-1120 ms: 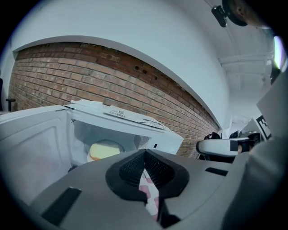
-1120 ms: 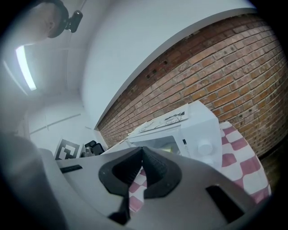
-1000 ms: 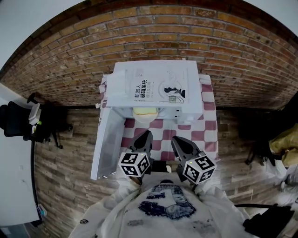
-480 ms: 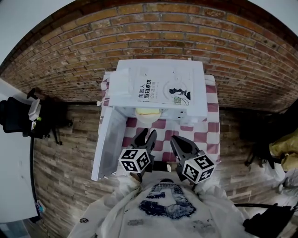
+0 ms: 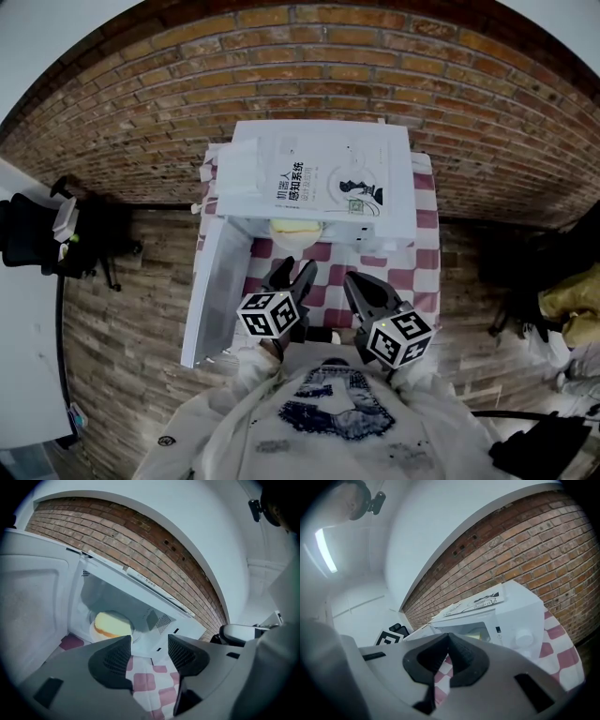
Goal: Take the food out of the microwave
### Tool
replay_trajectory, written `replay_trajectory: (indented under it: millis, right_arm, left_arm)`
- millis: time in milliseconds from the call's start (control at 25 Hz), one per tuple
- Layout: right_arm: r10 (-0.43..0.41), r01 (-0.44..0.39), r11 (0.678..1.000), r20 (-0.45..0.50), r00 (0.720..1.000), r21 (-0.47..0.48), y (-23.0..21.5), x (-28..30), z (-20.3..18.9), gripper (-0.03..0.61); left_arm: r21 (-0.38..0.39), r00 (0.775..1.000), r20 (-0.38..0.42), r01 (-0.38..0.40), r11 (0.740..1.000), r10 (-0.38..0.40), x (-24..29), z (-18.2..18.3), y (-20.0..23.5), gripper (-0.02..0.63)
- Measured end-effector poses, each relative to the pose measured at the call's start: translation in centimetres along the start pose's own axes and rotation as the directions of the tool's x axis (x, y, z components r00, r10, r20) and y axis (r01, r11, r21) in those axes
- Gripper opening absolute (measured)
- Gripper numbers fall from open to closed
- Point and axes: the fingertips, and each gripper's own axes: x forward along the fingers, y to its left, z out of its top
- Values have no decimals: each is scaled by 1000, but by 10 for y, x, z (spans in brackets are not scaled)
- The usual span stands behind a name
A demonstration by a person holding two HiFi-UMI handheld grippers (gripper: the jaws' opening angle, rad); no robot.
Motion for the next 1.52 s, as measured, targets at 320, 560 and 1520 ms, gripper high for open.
replay_trajectory:
  millis: [320,560,1520]
  right_arm:
    - [-2,2,1000,-13,1000,5,-2,0,-2,14]
    - [-7,7,1000,-16,1000,7,-4,-1,-3,14]
    - [-72,72,997,-11,997,14,-23,-7,3,14]
  left_arm:
    - [-79,999,-20,-44,996,43,11,-11,29,242]
    - [-198,999,-34,-43,979,37,25,-21,52,242]
    - [-668,994,-60,29,743,-93,82,-61,102,241]
